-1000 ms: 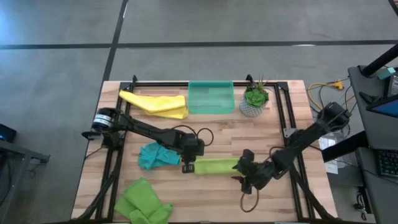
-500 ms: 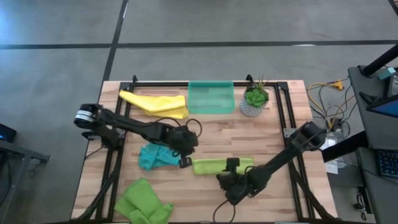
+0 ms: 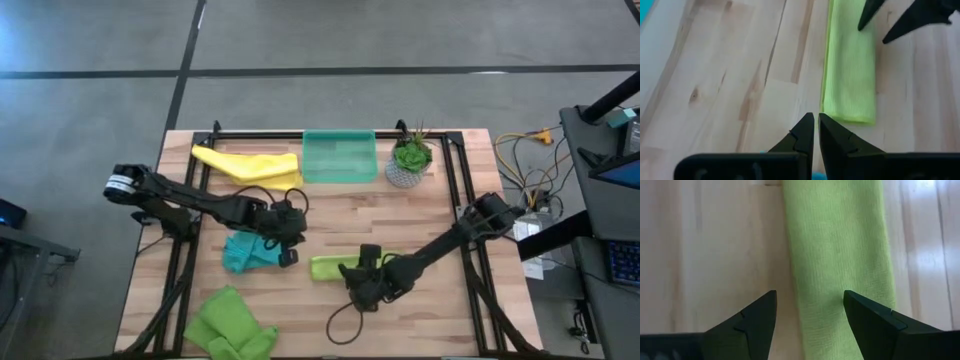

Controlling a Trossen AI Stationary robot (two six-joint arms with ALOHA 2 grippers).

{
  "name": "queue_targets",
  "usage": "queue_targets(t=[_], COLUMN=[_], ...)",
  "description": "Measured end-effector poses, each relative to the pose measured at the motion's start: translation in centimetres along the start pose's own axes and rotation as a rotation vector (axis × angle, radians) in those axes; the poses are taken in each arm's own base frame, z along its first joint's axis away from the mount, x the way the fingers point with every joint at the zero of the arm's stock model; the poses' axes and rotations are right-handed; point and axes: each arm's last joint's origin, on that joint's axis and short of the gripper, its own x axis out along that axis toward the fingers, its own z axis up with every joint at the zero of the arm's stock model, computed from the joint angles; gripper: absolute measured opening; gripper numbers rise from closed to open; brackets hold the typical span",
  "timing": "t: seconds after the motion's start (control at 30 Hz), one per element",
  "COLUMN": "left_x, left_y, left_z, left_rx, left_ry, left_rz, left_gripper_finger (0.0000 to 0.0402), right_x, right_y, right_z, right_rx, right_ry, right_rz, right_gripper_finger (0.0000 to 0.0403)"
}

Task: Fold microfiber towels
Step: Fold the light green microfiber cloth

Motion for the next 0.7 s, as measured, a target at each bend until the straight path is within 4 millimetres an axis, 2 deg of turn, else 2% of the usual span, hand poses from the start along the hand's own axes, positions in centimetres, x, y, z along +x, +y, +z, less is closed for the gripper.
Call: queue_targets(t=[0.27, 0.53, 0.7], left_x=[0.5, 0.4, 0.4], left_y=[-0.2, -0.5, -0.6], left_z=[-1.3, -1.0, -1.0], left_rx=[0.012, 0.016, 0.015], left_ry=[0.001, -0.024, -0.031], left_rz=[-0.036, -0.052, -0.055], left_gripper_finger=[0.0011, 0.0011, 0.0011], right_x=[0.2, 0.5, 0.8], right_y=[-0.1, -0.5, -0.9], right_z=[-0.2, -0.6, -0.6], right_rx=[-0.006, -0.003, 0.012], right_ry=[0.041, 0.086, 0.104], right_rz=[0.046, 0.069, 0.086], right_gripper_finger=[0.0226, 0.0226, 0.0202])
